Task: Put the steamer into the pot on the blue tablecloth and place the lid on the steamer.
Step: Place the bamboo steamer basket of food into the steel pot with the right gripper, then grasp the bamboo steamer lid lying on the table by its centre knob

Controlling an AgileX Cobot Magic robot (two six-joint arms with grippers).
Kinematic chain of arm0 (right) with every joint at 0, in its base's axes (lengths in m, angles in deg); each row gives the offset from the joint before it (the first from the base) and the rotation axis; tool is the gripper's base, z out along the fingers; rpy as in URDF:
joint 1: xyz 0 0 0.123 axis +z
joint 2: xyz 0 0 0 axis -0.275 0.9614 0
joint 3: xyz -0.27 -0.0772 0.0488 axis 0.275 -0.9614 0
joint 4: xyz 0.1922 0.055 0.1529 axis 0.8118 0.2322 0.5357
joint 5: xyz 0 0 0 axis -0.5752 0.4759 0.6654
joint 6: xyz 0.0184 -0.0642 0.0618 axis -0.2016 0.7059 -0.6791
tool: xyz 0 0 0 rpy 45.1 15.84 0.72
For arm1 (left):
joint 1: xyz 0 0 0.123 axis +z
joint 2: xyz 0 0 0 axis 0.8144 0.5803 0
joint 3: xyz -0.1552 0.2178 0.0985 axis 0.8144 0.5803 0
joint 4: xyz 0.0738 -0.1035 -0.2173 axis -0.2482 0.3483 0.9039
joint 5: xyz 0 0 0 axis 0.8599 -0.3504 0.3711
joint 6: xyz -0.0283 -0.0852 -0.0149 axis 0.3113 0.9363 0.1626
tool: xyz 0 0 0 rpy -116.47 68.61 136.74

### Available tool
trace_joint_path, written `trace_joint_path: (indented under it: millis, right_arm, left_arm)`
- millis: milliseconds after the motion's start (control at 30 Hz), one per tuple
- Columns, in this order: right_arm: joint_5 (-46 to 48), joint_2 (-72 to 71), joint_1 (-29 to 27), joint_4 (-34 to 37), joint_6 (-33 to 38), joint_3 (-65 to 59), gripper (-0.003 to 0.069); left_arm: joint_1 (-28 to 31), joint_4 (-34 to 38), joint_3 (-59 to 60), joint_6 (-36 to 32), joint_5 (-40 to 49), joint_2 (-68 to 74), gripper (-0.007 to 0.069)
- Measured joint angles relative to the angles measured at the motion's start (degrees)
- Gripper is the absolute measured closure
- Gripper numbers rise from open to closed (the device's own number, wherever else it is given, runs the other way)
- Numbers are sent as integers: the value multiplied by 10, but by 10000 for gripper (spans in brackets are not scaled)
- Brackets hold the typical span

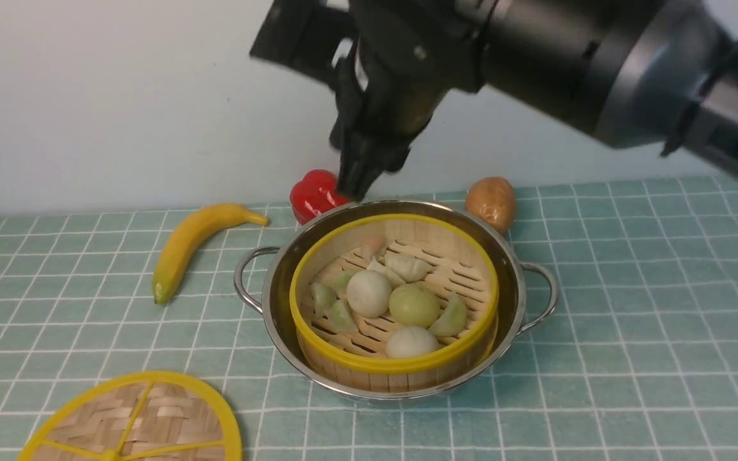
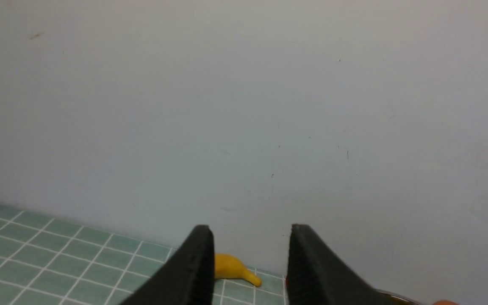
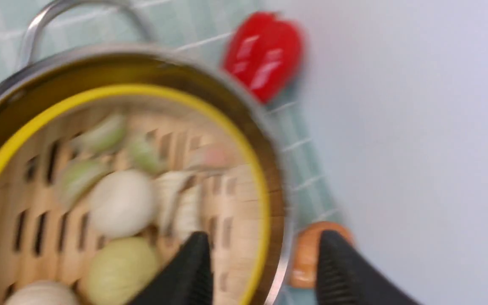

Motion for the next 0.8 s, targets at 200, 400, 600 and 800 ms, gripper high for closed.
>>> trace_joint_path:
  millis: [200,400,600,800]
  right_arm:
    - [1,-88,-1,-101,-121,2,674]
    - [1,-142,-1,-111,-190,3,672]
    - [1,-163,-1,-67,-293,3,661]
    - [1,-163,-1,-59,-299,2,654]
  left_arm:
    - [0,0,0,0,0,0,382]
    - [0,0,0,0,0,0,382]
    - [0,0,0,0,1,0,382]
    - [0,0,0,0,1,0,382]
